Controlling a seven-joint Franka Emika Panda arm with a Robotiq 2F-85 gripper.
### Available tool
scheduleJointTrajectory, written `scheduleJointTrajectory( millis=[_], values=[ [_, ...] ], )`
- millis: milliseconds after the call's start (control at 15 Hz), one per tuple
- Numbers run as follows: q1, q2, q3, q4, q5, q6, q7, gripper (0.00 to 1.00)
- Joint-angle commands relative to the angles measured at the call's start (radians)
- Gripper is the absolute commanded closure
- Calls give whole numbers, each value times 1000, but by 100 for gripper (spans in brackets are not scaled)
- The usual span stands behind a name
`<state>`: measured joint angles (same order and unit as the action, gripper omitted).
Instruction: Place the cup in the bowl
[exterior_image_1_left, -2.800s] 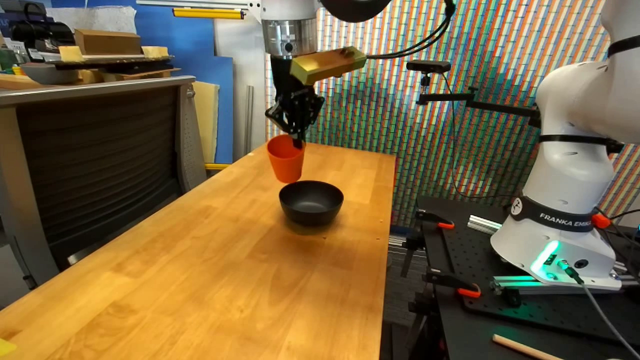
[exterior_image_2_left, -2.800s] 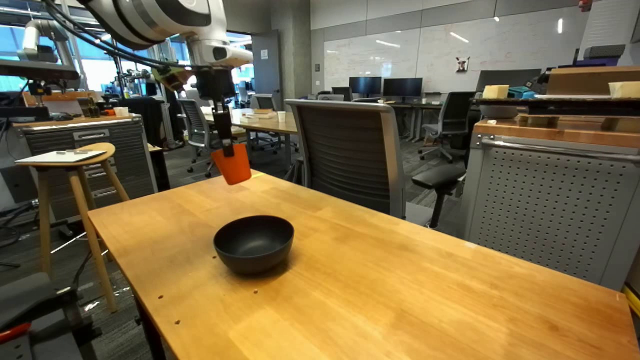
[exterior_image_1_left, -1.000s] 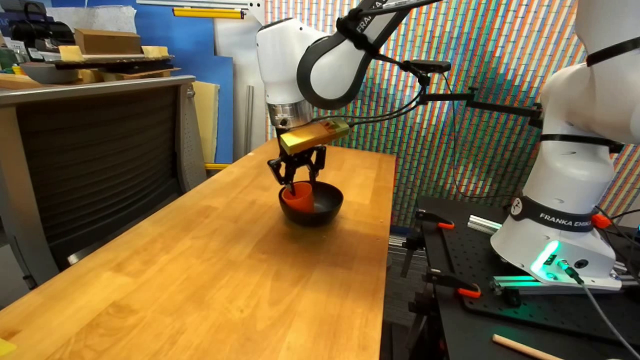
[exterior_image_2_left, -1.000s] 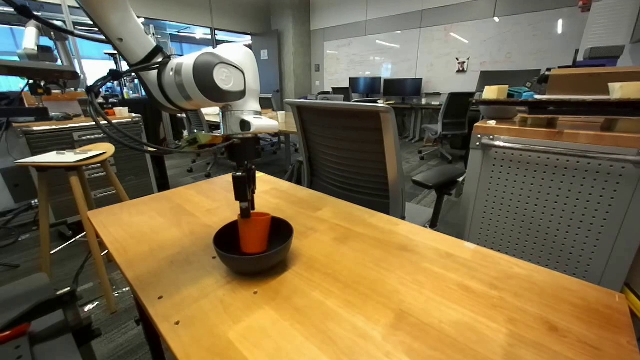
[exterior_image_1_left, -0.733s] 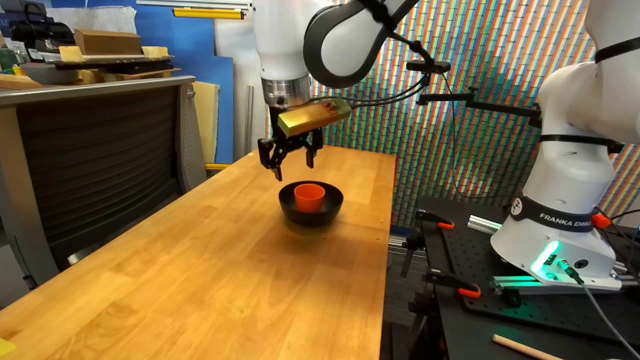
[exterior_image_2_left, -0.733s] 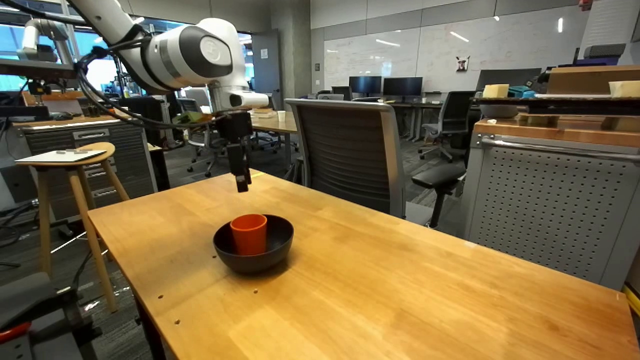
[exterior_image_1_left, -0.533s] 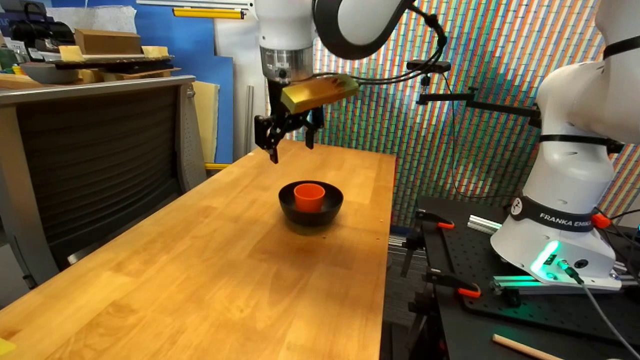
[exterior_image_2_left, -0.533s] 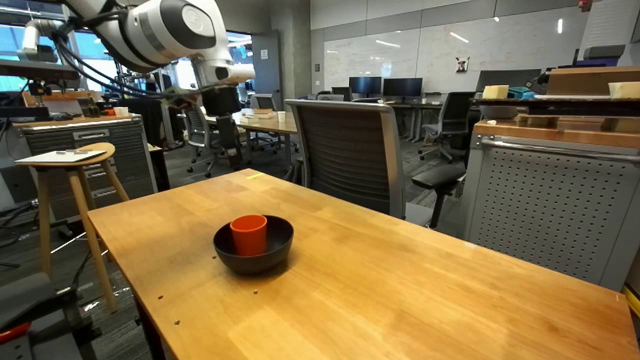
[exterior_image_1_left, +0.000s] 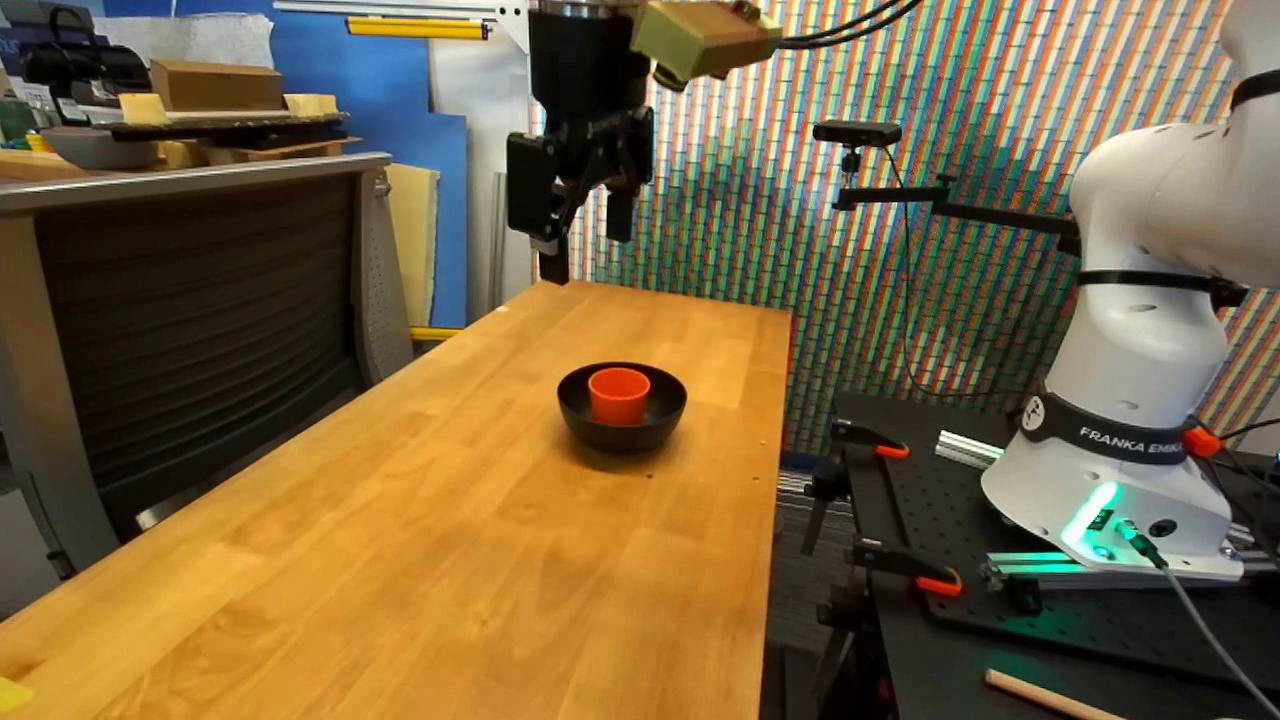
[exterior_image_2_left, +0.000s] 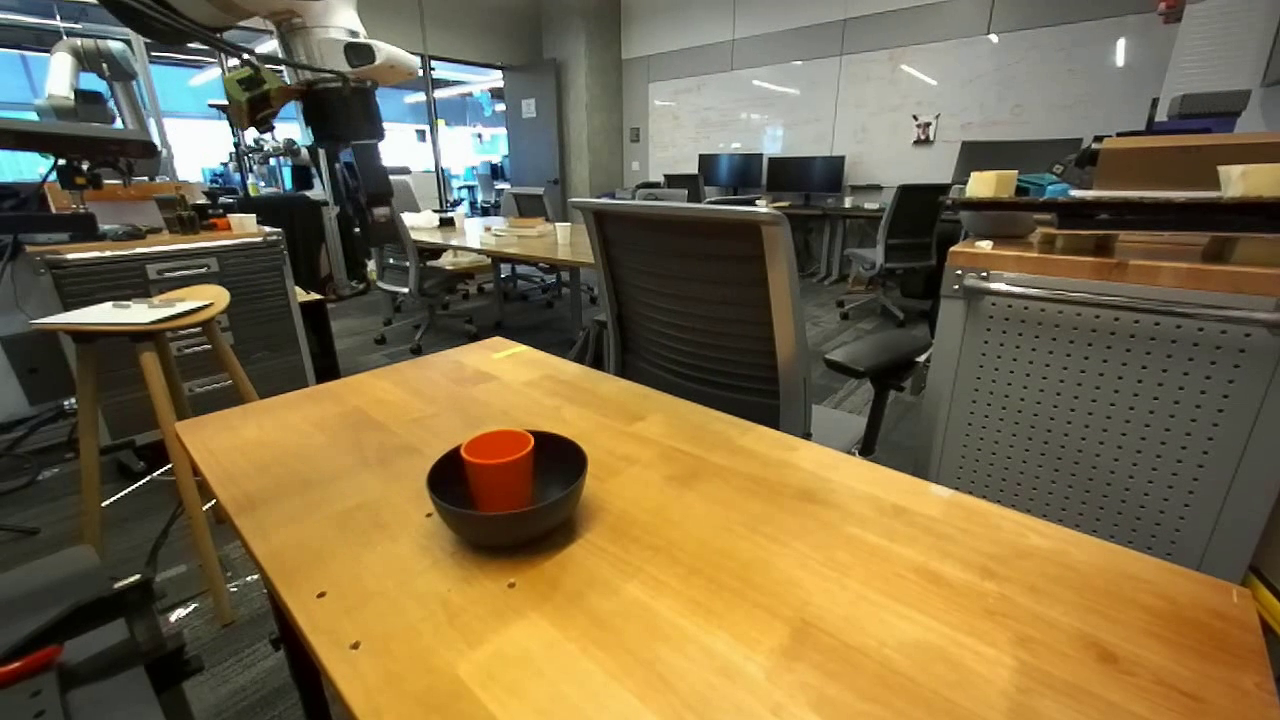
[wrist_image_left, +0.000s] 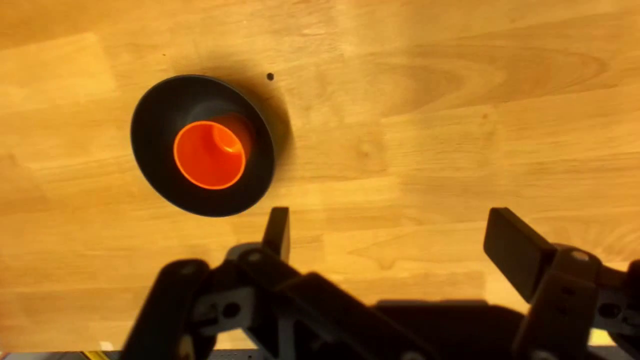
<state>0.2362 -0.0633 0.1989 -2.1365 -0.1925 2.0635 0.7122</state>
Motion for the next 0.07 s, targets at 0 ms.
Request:
scheduleJointTrajectory(
  millis=[0],
  values=[
    [-11,0,20,8,6,-6,-15,0]
  ],
)
